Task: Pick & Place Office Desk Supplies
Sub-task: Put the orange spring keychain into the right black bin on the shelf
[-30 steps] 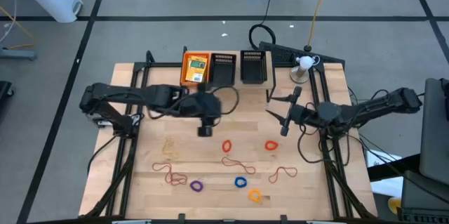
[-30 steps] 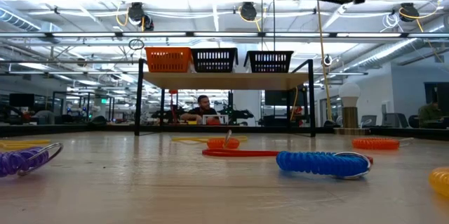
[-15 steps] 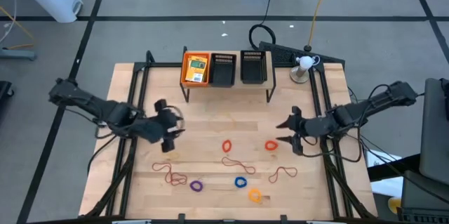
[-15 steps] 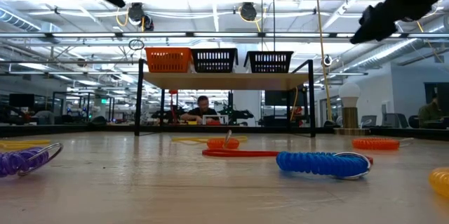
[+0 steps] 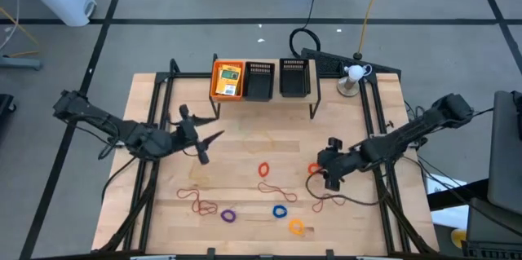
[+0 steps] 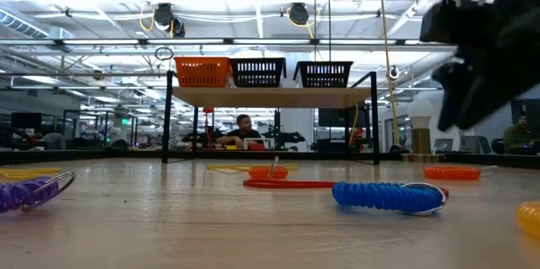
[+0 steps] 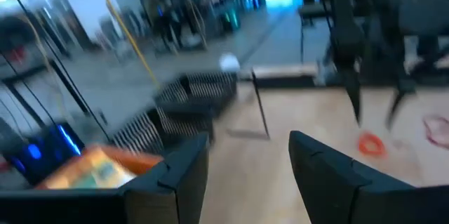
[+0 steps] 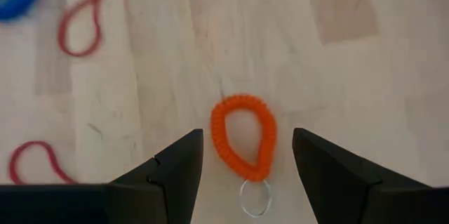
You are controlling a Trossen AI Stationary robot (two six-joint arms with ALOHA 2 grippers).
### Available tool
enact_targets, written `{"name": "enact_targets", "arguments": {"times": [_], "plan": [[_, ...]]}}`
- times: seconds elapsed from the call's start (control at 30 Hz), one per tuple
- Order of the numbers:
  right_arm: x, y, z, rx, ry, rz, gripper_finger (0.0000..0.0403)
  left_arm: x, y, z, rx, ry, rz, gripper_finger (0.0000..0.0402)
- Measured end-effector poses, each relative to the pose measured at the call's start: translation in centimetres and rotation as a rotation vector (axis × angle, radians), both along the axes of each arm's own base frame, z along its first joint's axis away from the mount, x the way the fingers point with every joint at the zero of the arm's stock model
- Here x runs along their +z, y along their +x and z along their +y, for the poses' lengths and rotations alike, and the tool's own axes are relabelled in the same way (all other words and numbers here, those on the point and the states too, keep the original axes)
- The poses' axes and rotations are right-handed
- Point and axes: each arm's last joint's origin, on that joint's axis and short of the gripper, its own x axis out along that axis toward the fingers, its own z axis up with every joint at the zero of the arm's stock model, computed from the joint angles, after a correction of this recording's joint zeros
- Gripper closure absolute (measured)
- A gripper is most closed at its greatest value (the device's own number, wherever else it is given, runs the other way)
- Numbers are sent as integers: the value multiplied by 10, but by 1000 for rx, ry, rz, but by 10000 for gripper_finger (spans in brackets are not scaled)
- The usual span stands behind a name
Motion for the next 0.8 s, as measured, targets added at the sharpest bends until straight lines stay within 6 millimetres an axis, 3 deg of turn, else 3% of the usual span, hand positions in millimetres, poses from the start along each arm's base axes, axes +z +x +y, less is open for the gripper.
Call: {"name": "enact_targets", "arguments": {"times": [0.17,0.8], "plan": [[-13,6,0,-52,31,63,193,14,3,5,15,99,-70,206],[-18,10,-28,-112,-4,137,193,11,6,15,67,114,-35,206]]}}
